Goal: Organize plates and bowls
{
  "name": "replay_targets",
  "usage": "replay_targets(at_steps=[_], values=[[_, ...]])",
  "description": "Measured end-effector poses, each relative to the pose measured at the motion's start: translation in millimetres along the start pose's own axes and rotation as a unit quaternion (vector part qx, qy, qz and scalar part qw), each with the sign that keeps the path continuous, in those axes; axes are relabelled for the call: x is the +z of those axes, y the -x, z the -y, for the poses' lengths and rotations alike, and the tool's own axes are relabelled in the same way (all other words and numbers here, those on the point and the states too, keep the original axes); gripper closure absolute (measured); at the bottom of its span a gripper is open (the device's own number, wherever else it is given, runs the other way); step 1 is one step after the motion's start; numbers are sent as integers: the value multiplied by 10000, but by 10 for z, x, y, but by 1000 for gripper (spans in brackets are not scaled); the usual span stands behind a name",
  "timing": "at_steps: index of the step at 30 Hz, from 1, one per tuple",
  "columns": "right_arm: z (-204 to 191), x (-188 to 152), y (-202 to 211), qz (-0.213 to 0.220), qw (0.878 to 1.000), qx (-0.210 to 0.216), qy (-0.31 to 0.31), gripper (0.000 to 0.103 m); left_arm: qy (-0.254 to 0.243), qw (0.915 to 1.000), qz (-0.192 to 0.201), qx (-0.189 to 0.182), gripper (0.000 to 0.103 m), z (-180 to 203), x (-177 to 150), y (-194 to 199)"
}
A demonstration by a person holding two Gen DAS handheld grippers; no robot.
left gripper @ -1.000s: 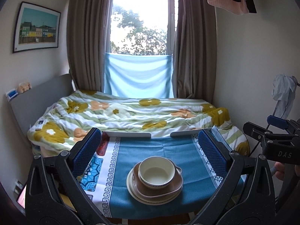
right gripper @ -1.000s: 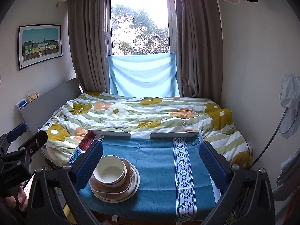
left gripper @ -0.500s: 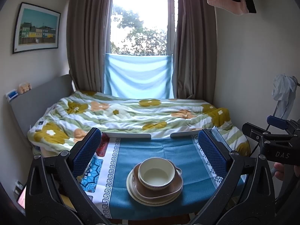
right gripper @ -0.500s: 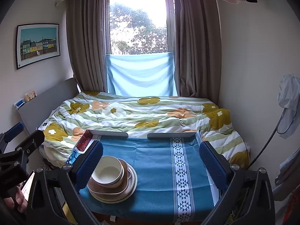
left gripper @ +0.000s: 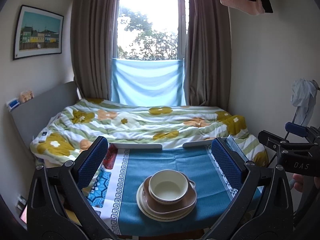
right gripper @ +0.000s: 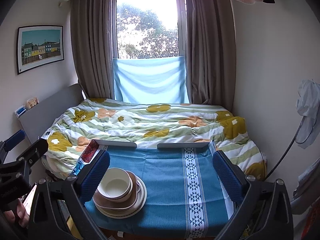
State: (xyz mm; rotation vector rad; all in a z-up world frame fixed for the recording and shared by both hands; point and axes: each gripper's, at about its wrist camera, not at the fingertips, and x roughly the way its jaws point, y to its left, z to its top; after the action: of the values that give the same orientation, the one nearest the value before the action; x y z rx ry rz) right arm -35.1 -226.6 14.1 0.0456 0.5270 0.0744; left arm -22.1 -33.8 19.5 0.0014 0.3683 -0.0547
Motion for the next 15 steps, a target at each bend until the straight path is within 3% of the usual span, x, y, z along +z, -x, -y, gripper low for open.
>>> replay_targets(at_steps=[15], values=[[-10,54,-34,26,10000,-11,-19,1,20,10000,34,76,0,-161,61,-61]])
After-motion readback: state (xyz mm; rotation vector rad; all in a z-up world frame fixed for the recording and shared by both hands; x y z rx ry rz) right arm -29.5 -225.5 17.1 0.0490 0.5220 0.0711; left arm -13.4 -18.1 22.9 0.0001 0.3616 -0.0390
